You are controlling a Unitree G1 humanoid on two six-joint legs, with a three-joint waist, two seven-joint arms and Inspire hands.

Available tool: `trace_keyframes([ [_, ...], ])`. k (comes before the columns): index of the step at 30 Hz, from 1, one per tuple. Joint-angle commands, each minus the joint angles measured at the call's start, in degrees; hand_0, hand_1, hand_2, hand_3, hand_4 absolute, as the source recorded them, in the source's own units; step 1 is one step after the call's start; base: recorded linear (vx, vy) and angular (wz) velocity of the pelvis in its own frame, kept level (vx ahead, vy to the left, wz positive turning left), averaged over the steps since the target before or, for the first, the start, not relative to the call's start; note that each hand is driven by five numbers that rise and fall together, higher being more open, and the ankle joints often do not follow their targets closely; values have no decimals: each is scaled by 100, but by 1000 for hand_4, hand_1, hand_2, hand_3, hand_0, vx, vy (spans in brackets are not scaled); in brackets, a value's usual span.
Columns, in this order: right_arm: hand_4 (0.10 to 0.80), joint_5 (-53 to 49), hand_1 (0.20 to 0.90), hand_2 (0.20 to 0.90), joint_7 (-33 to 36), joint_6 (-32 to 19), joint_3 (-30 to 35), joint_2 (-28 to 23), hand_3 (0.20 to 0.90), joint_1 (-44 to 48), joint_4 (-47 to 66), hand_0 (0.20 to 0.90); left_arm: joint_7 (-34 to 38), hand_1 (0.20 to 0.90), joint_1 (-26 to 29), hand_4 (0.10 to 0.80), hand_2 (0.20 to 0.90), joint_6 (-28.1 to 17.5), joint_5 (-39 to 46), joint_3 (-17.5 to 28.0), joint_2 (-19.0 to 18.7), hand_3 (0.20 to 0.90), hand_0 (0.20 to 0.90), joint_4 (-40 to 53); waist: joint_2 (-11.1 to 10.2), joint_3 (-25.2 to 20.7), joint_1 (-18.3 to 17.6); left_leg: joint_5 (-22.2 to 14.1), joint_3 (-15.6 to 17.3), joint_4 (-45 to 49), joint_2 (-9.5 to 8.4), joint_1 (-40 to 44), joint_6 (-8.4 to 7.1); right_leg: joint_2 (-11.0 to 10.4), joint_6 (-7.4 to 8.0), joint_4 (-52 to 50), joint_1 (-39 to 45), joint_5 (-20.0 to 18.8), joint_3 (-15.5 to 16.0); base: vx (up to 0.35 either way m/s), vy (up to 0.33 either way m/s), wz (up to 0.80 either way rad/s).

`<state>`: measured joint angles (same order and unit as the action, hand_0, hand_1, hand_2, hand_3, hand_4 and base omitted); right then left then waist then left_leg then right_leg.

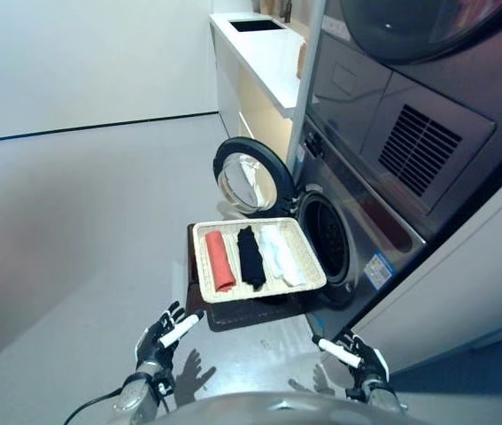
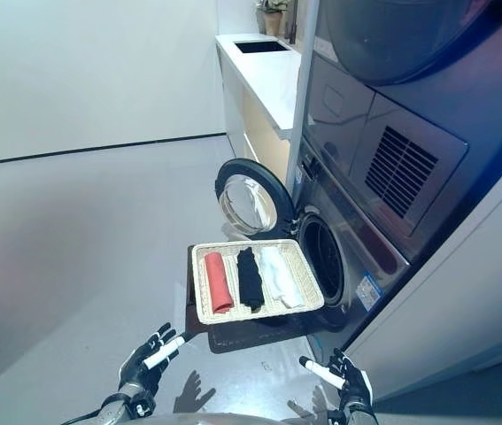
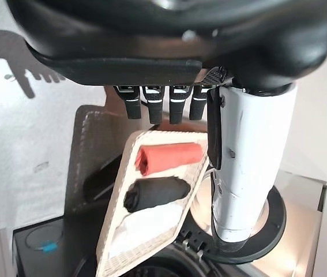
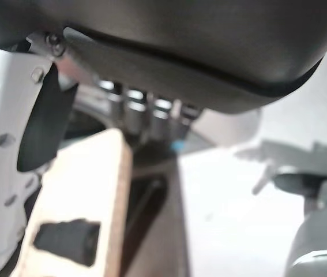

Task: Pick up the clothes and place them into the washing machine

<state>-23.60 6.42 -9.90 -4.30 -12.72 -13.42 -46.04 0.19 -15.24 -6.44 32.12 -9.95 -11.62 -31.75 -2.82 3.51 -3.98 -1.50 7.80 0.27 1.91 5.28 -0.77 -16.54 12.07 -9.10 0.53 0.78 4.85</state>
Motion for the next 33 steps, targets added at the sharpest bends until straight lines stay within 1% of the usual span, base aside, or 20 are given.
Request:
trace_keyframes([
  [1, 800, -166, 900, 900, 50, -307, 85, -85, 900, 514, 449, 900, -17, 900, 303, 800, 900, -361, -159, 176, -395, 900, 900, 637, 76, 268, -14, -475, -184, 464, -175, 39, 329, -216, -105, -1725, -828, -1673, -461, -22, 178, 0],
  [3, 800, -189, 900, 900, 85, -298, 91, -65, 900, 558, 382, 900, -9, 900, 369, 800, 900, -329, -181, 187, -454, 900, 900, 597, 181, 385, -67, -512, -188, 523, -177, 70, 378, -210, -197, -2033, -1094, -1592, -338, 30, 200, -1],
  [5, 800, -232, 900, 900, 62, -277, 142, -40, 900, 547, 355, 900, -26, 900, 390, 800, 900, -316, -178, 198, -450, 900, 900, 542, 181, 381, -132, -596, -182, 513, -211, 166, 345, -281, -176, -1707, -1175, -1470, -107, 160, 58, 3],
  [6, 800, -253, 900, 900, 62, -280, 165, -46, 900, 534, 349, 900, -35, 900, 380, 800, 900, -328, -160, 194, -443, 900, 900, 529, 167, 364, -176, -641, -221, 486, -224, 218, 309, -297, -156, -1423, -1182, -1424, -37, 234, -47, 9],
  [8, 800, -296, 900, 900, 74, -285, 201, -66, 900, 554, 323, 900, -33, 900, 350, 800, 900, -344, -133, 209, -442, 900, 900, 546, 92, 336, -253, -739, -317, 422, -258, 341, 192, -373, -57, -523, -1194, -1442, 29, 289, -117, 13],
  [9, 800, -327, 900, 900, 84, -294, 229, -59, 900, 602, 219, 900, -33, 900, 354, 800, 900, -351, -128, 210, -431, 900, 900, 540, 83, 341, -313, -839, -388, 384, -217, 466, 107, -359, 25, 149, -1181, -1509, 87, 307, -124, 6],
  [10, 800, -326, 900, 900, 85, -295, 216, -51, 900, 594, 232, 900, -23, 900, 324, 800, 900, -363, -124, 231, -429, 900, 900, 552, 63, 353, -339, -872, -418, 343, -200, 542, 68, -350, 74, 433, -1159, -1589, 62, 309, -109, -2],
  [12, 800, -331, 900, 900, 81, -294, 193, -35, 900, 609, 221, 900, -16, 900, 303, 800, 900, -372, -165, 256, -436, 900, 900, 550, 22, 352, -397, -954, -491, 217, -123, 750, -2, -229, 185, 969, -1318, -1825, -18, 268, -76, 2],
  [14, 800, -290, 900, 900, 84, -268, 151, -30, 900, 608, 216, 900, -19, 900, 258, 800, 900, -364, -181, 266, -423, 900, 900, 603, -13, 350, -422, -991, -548, 99, -74, 931, -32, -122, 233, 1149, -1448, -1941, -13, 244, -72, 10],
  [16, 800, -241, 900, 900, 77, -244, 109, -21, 900, 540, 252, 900, -7, 900, 185, 800, 900, -337, -194, 285, -384, 900, 900, 601, -64, 327, -419, -993, -617, -58, -30, 1145, -54, -2, 229, 1052, -1495, -2009, 79, 218, -102, 25],
  [18, 800, -222, 900, 900, 63, -233, 84, -14, 900, 460, 276, 900, 15, 900, 149, 800, 900, -316, -186, 262, -354, 900, 900, 594, -101, 295, -442, -990, -695, -129, 44, 1301, -78, 103, 184, 754, -1566, -1951, 109, 187, -132, 68],
  [20, 800, -243, 900, 900, 52, -229, 75, 13, 900, 432, 193, 900, 48, 900, 166, 800, 900, -283, -150, 230, -317, 900, 900, 527, -83, 220, -403, -984, -714, -125, 221, 1388, -151, 193, 71, 504, -1601, -1573, 327, 172, -193, 40],
  [21, 800, -232, 900, 900, 48, -233, 46, 4, 900, 433, 198, 900, 55, 900, 152, 800, 900, -292, -116, 225, -290, 900, 900, 520, -80, 189, -418, -990, -705, -142, 319, 1400, -182, 270, 33, 462, -1600, -1532, 334, 192, -231, 4],
  [23, 800, -215, 900, 900, 97, -269, 63, -86, 900, 550, 52, 900, 117, 900, 303, 800, 900, -297, -47, 174, -236, 900, 900, 345, 25, 101, -414, -773, -799, -30, 614, 1345, -331, 416, -64, 217, -1643, -1260, 403, 175, -207, 6],
  [25, 800, -305, 900, 900, 160, -324, 74, -120, 900, 662, -18, 900, 134, 900, 458, 800, 900, -317, 57, 85, -178, 900, 900, 255, 77, 49, -430, -575, -841, 31, 783, 1258, -404, 531, -137, 162, -1641, -1182, 445, 111, -147, 18],
  [26, 800, -307, 900, 900, 160, -325, 75, -122, 900, 665, -20, 900, 134, 900, 463, 800, 900, -319, 58, 84, -177, 900, 900, 252, 86, 48, -434, -573, -845, 26, 794, 1256, -409, 537, -141, 163, -1641, -1178, 454, 149, -209, 30],
  [27, 800, -347, 900, 900, 149, -366, 84, -183, 900, 653, -15, 900, 121, 900, 478, 800, 900, -329, 74, 55, -176, 900, 900, 321, 146, 3, -431, -262, -895, 152, 968, 1182, -501, 698, -224, 172, -1598, -1067, 516, 138, -197, 26],
  [29, 800, -336, 900, 900, 177, -383, 36, -232, 900, 677, -65, 900, 153, 900, 499, 800, 900, -328, 106, 12, -166, 900, 900, 324, 211, -3, -416, -18, -925, 309, 1066, 1041, -571, 796, -288, 172, -1589, -943, 570, 122, -203, 28],
  [32, 800, -420, 900, 900, 198, -423, -16, -246, 900, 731, -20, 900, 227, 900, 560, 800, 900, -343, 169, 1, -138, 900, 900, 285, 261, 11, -418, 457, -931, 668, 1212, 871, -641, 1012, -476, 134, -1549, -765, 573, 83, -157, 7],
  [33, 800, -420, 900, 900, 198, -424, -16, -246, 900, 732, -20, 900, 227, 900, 561, 800, 900, -342, 169, 1, -138, 900, 900, 285, 265, 12, -420, 456, -934, 670, 1218, 869, -645, 1017, -480, 133, -1549, -762, 578, 127, -222, 1],
])
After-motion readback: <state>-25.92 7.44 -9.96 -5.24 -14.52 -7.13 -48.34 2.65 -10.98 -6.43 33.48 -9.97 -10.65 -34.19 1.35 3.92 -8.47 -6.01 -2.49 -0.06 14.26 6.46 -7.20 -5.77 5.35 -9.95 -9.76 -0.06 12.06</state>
